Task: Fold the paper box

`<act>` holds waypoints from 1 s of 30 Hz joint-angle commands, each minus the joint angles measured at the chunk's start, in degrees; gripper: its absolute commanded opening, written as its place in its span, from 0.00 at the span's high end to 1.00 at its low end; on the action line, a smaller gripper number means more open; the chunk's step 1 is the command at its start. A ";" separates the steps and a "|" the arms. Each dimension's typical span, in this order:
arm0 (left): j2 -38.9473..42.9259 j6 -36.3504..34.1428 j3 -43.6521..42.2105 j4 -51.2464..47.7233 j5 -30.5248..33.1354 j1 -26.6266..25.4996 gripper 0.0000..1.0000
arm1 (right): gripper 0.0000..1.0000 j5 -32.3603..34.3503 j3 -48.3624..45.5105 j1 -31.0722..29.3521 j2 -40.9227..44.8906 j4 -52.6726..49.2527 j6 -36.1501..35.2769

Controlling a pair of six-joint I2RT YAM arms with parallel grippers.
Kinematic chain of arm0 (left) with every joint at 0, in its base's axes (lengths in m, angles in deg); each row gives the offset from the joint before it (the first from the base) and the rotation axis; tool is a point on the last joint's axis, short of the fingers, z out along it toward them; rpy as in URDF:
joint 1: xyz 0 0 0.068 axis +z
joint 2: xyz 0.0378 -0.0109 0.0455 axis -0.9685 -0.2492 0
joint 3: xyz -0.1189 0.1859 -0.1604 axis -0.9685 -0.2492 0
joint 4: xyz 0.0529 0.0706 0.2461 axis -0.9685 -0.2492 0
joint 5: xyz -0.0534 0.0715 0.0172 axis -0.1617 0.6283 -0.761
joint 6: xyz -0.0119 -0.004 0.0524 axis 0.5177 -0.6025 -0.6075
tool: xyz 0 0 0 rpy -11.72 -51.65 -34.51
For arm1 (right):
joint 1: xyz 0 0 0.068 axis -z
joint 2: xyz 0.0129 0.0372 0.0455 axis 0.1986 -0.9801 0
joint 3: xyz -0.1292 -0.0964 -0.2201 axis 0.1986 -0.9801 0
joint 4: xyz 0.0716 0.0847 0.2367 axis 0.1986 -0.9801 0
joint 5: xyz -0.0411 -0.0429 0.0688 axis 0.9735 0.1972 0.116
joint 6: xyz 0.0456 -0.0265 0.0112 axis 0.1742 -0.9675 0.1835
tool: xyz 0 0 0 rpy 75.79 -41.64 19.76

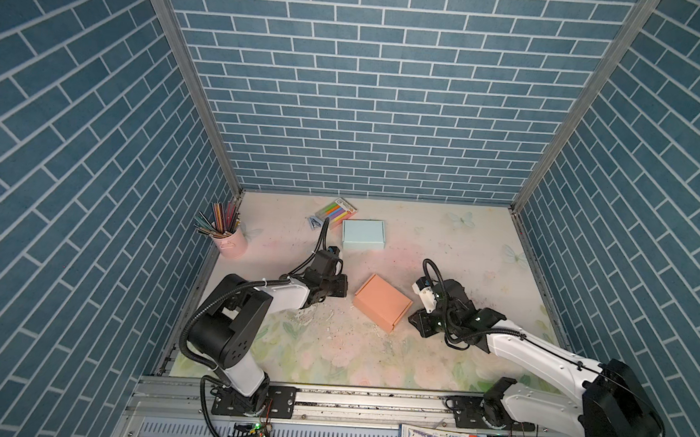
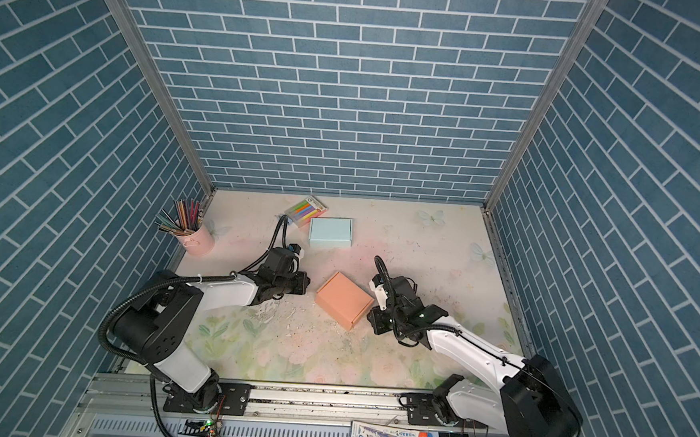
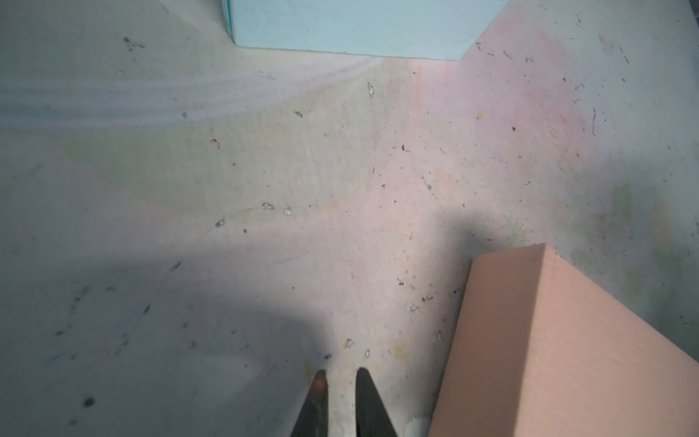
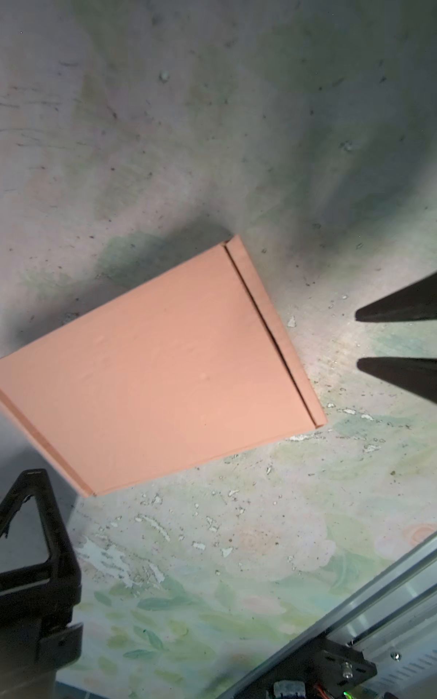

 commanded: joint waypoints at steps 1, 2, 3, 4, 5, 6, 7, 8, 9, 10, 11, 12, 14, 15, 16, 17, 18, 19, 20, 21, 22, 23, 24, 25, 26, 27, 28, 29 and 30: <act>-0.78 0.27 0.01 4.12 -1.67 -0.27 0.84 | 0.81 -0.06 -1.30 0.10 -2.65 4.80 3.43; -0.63 0.47 -0.42 4.58 -1.69 -0.49 0.84 | 0.81 -0.37 -1.69 0.19 -3.50 6.14 4.08; -0.40 0.42 -0.79 4.89 -1.65 -0.90 0.84 | 0.81 -0.98 -2.10 0.28 -4.70 7.57 4.26; -0.16 0.51 -1.06 5.10 -1.66 -1.25 0.84 | 0.81 -1.43 -2.30 0.39 -5.67 8.50 4.44; 0.04 0.49 -1.27 5.20 -1.62 -1.68 0.84 | 0.81 -1.95 -2.27 0.51 -6.75 9.43 4.59; 0.22 0.49 -1.65 5.38 -1.70 -1.97 0.84 | 0.81 -2.28 -2.20 0.51 -7.73 10.18 4.59; 0.46 0.64 -1.90 5.58 -1.72 -2.24 0.84 | 0.81 -2.65 -2.17 0.59 -8.41 10.84 4.59; 0.65 0.63 -2.28 5.81 -1.78 -2.75 0.84 | 0.81 -2.86 -2.16 0.89 -9.07 11.54 4.60; 0.84 0.82 -2.72 6.08 -1.76 -3.06 0.84 | 0.81 -2.59 -2.13 1.03 -9.58 11.95 4.45; 0.93 0.99 -3.14 6.35 -1.63 -3.30 0.84 | 0.81 -1.66 -1.86 1.08 -10.05 11.61 4.14; 1.11 1.45 -3.68 6.89 -1.58 -3.57 0.84 | 0.81 -0.61 -1.32 1.04 -10.64 10.91 3.54; 1.38 1.91 -4.35 7.82 -1.53 -3.61 0.84 | 0.81 0.29 -0.75 1.22 -11.20 10.14 2.91; 1.78 2.55 -5.19 8.97 -1.90 -4.26 0.84 | 0.80 0.33 -0.41 1.91 -11.95 10.20 2.19; 1.88 2.62 -5.20 9.00 -1.83 -4.80 0.84 | 0.80 -0.16 -0.56 2.52 -12.16 10.80 2.00; 1.97 2.61 -5.15 8.97 -1.76 -5.25 0.84 | 0.80 -0.58 -0.67 3.00 -12.44 11.34 1.90; 2.07 2.69 -5.15 8.97 -1.58 -5.90 0.84 | 0.80 -1.01 -0.60 3.50 -12.79 11.68 1.84; 2.17 2.71 -5.23 9.03 -1.48 -6.30 0.84 | 0.80 -1.33 -0.31 3.79 -13.32 11.72 1.48; 2.35 2.78 -5.44 9.23 -1.46 -6.62 0.84 | 0.80 -1.33 0.07 3.99 -13.74 11.73 1.22; 2.43 3.00 -5.66 9.32 -1.54 -6.83 0.84 | 0.80 -1.08 0.67 4.08 -14.39 11.45 0.74; 2.69 3.27 -6.16 9.63 -1.69 -7.10 0.84 | 0.80 -0.63 1.43 4.14 -14.96 10.90 0.29; 2.97 3.60 -6.60 9.92 -1.73 -7.48 0.84 | 0.80 -0.42 1.92 4.25 -15.50 10.45 -0.13; 3.38 3.89 -7.14 10.20 -1.70 -7.80 0.84 | 0.80 -0.44 2.40 4.52 -16.10 10.26 -0.52; 3.84 4.17 -7.59 10.22 -1.74 -8.27 0.84 | 0.80 -0.77 2.76 4.81 -16.55 10.38 -0.90; 4.28 4.34 -7.89 10.09 -1.65 -8.64 0.84 | 0.80 -0.93 2.98 5.14 -16.86 10.49 -1.16; 4.72 4.45 -8.08 9.47 -1.55 -9.17 0.84 | 0.79 -1.07 3.28 5.45 -17.23 10.57 -1.57; 5.20 4.38 -7.98 8.54 -1.22 -9.85 0.84 | 0.79 -1.11 3.64 5.65 -17.63 10.55 -1.95; 5.69 4.28 -8.08 7.66 -0.69 -10.48 0.84 | 0.80 -1.25 4.06 5.75 -17.96 10.40 -2.32; 6.46 4.30 -8.30 6.71 0.13 -11.24 0.84 | 0.79 -1.50 4.54 6.02 -18.58 10.22 -2.80; 7.29 4.40 -8.74 6.21 0.75 -11.93 0.84 | 0.79 -1.68 5.19 6.07 -19.27 9.91 -3.35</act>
